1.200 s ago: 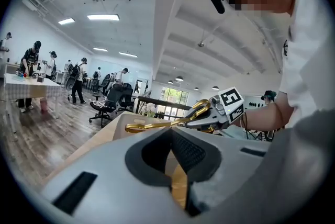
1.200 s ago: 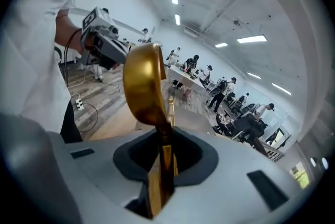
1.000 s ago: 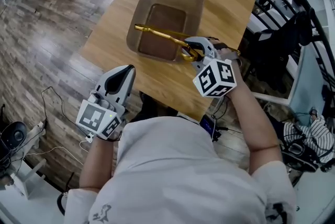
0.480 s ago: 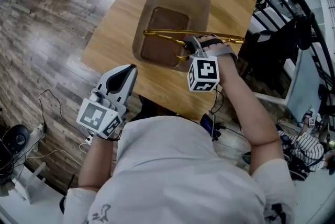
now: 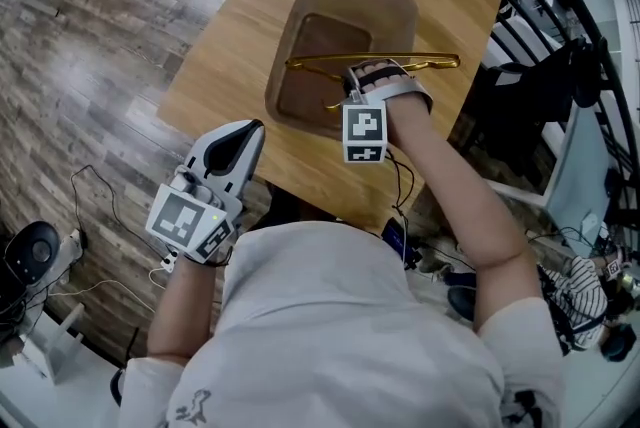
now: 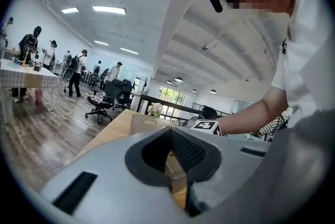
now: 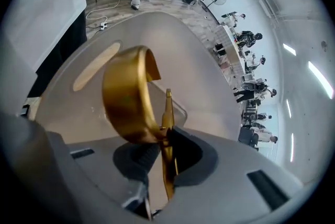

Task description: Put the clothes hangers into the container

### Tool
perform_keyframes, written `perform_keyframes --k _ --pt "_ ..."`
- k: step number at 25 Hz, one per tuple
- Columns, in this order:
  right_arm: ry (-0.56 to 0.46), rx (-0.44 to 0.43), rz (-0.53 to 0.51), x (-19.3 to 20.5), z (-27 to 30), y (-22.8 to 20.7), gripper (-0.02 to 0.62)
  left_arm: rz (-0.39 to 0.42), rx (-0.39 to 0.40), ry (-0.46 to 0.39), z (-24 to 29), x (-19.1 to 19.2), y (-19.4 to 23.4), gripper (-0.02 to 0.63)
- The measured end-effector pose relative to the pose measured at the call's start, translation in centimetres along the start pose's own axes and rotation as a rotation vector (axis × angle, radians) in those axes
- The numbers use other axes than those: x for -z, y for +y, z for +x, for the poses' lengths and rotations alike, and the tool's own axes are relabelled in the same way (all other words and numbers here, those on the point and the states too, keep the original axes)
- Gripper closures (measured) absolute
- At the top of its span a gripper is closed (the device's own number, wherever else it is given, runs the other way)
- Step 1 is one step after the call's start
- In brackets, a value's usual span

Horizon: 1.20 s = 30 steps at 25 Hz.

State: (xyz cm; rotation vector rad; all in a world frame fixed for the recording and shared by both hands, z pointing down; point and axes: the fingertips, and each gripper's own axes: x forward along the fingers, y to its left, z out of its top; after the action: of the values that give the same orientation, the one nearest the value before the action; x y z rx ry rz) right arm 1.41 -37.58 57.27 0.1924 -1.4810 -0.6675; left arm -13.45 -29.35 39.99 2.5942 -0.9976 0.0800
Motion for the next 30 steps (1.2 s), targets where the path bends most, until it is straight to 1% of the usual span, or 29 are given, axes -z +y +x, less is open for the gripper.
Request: perform_keyframes --k 5,8,12,15,18,21,25,30 --pt "0.028 -0.016 -0.050 -0.5 2.1 0.6 0.526 -0.010 -0.013 0.005 -0.5 0.1 0.8 0.600" --pt "0.030 -0.009 -0.062 -0.7 2.8 0.8 0.526 -0.014 -0.019 0.007 -0.7 0.3 1.1 0.600" --pt "0.024 -0.004 -0.052 -0.9 3.2 0.9 0.523 -0.017 -0.024 0.008 -0.8 0.5 1.3 0.600" --pt "0.020 -0.027 -0.032 -0.8 3.4 1.3 0.512 -0.019 -0.023 0.011 -0.8 0.6 1.2 0.600" --pt "0.014 -0.067 -0.003 -0.5 3.5 1.9 0.486 -0.019 -0.018 0.016 -0.7 0.7 1.0 0.600" --pt "0.020 -0.118 0.029 -0.4 3.7 2.7 0.434 -0.022 -0.014 0.017 -0.7 0.7 0.8 0.600" --pt "0.009 -0.164 0.075 -0.4 3.6 3.2 0.394 -0.033 -0.006 0.015 -0.6 0.6 0.4 0.600" --pt "0.031 -0.213 0.076 0.2 3.2 3.5 0.344 -0.028 -0.009 0.012 -0.6 0.4 0.1 0.600"
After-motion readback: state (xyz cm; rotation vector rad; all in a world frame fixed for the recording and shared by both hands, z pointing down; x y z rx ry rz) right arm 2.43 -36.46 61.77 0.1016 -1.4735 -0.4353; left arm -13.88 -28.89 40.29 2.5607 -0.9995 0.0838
